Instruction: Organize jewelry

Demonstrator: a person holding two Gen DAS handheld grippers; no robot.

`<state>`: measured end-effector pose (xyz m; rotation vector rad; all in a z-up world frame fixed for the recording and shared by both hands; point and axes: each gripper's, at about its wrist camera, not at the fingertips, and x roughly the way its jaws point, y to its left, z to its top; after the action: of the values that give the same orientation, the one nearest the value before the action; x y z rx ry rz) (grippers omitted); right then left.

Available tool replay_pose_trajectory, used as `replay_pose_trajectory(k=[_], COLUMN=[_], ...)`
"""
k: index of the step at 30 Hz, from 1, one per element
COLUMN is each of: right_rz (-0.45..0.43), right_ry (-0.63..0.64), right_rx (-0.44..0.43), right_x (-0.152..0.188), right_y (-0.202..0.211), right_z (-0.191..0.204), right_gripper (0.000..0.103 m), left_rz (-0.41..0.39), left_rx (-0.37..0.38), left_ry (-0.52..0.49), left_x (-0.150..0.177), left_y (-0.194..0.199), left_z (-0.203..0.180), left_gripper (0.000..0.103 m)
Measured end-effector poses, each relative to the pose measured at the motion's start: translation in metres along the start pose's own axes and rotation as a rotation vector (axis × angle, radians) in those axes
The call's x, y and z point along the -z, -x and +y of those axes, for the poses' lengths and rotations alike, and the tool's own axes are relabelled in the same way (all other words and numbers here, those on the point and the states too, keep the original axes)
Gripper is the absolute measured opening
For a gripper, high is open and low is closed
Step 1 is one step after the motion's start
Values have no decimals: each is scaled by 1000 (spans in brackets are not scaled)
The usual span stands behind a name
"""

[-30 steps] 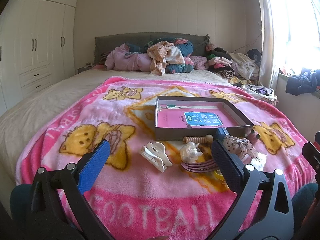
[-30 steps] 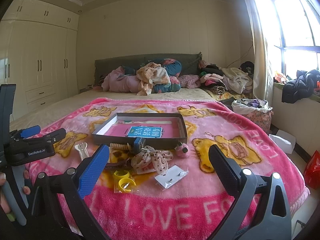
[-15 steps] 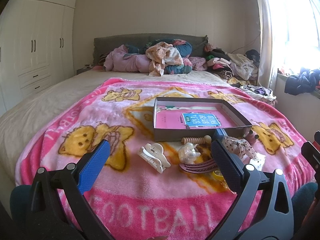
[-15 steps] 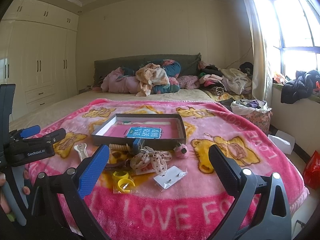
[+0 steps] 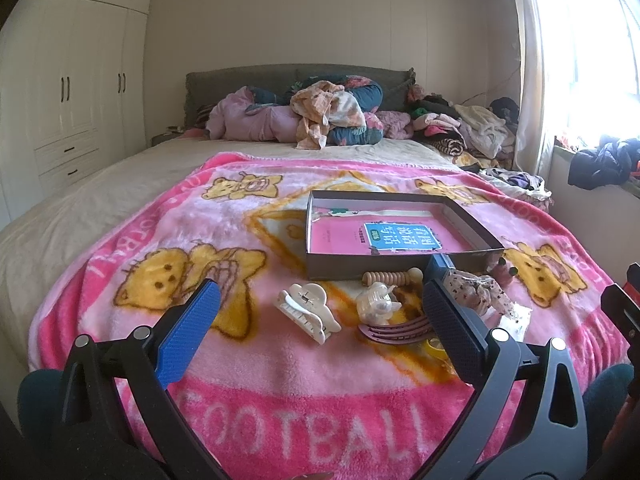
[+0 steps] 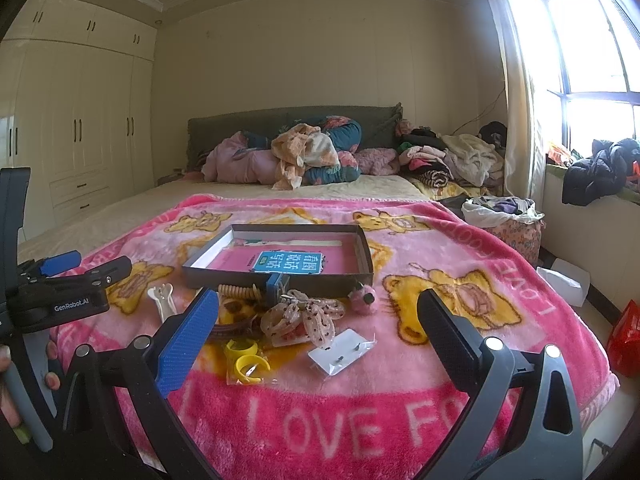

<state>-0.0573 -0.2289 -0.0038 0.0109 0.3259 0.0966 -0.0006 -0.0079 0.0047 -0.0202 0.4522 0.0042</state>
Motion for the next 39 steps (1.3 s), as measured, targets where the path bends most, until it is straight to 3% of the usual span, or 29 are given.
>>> replay_pose_trajectory(k=[8,20,24,31,39], right_rz=[22,118,160,216,309], right_ry=[10,54,72,105,60], right_rx=[-16,-69,-81,-66,-19], right_x=[6,3,5,9,19], right_y=[-9,-56,-74,-105,-146], right_z=[4,22,28,33,15], right_gripper=[97,97,97,97,97], left_rz=[20,97,131,235,319], left_rx=[13,-34,-44,2,22], left_ry=[32,80,90,115,90], left_x=[7,12,16,26,30], left_y=[-11,-41,-54,-88,-120], left_z=[9,39,46,50,39], left_gripper=[93,93,93,93,93])
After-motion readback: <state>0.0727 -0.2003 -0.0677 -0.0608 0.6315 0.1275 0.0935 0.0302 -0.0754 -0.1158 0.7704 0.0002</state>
